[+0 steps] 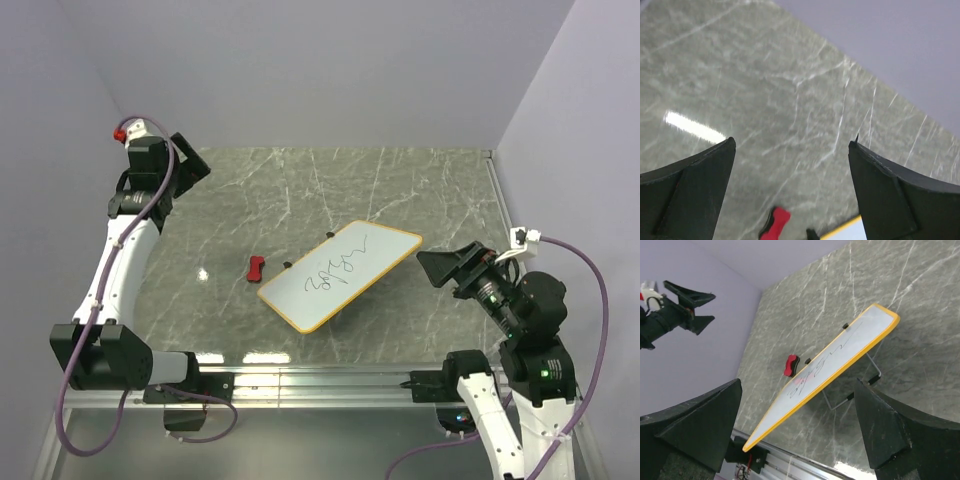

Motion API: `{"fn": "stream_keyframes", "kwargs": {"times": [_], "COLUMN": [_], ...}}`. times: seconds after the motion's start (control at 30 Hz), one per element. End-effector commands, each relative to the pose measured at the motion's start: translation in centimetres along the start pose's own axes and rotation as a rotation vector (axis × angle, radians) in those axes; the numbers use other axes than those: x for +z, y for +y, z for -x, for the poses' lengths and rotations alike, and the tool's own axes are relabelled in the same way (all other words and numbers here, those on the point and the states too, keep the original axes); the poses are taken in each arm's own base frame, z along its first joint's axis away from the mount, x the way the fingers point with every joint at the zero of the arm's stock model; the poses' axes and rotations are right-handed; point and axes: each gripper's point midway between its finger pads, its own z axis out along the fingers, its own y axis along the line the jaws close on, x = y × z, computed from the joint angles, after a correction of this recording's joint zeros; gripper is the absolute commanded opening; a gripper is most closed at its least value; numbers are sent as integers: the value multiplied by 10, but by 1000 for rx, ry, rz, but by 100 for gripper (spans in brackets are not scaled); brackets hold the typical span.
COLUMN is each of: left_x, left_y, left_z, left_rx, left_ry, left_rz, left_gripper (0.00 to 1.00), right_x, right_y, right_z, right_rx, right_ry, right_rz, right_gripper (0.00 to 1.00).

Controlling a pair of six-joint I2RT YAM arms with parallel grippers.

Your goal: Erase the whiteboard

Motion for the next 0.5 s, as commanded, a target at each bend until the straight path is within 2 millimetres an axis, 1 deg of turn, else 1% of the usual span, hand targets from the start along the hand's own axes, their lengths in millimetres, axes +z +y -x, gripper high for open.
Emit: {"fn": "stream_keyframes", "kwargs": {"times": [0.0,0.03,0.1,0.13,0.2,0.3,0.33,0.4,0.43,0.47], "left_x": [-11,-10,-14,-14,-19,-26,-29,-30,-34,-37], "left_y": [16,21,27,34,39,62,66,63,68,62], "left_z": [-40,-59,-83,-98,-105,-124,-136,-149,-162,-173], "left_rx": [-18,-14,3,14,47,100,105,124,130,145], "left_ry": [208,272,363,403,410,445,474,477,490,506], "left_rz": [78,78,69,78,69,136,131,99,102,81], "left_gripper": [99,99,99,99,100,99,99,99,99,98], "right_x": [-8,-9,-9,-9,-9,-10,-12,-12,-11,-11], "right_y": [6,5,2,-1,-4,-9,-10,-13,-16,-19], "right_z": [-7,-10,-13,-15,-16,-17,-17,-20,-22,-23], "right_rx": [-8,-6,1,9,15,12,6,-17,-22,-25], "right_ry": [17,19,21,24,26,32,38,49,56,60], "right_rz": [38,38,34,24,6,-25,-36,-42,-50,-60], "right_gripper": [100,100,100,100,100,100,100,100,100,100]}}
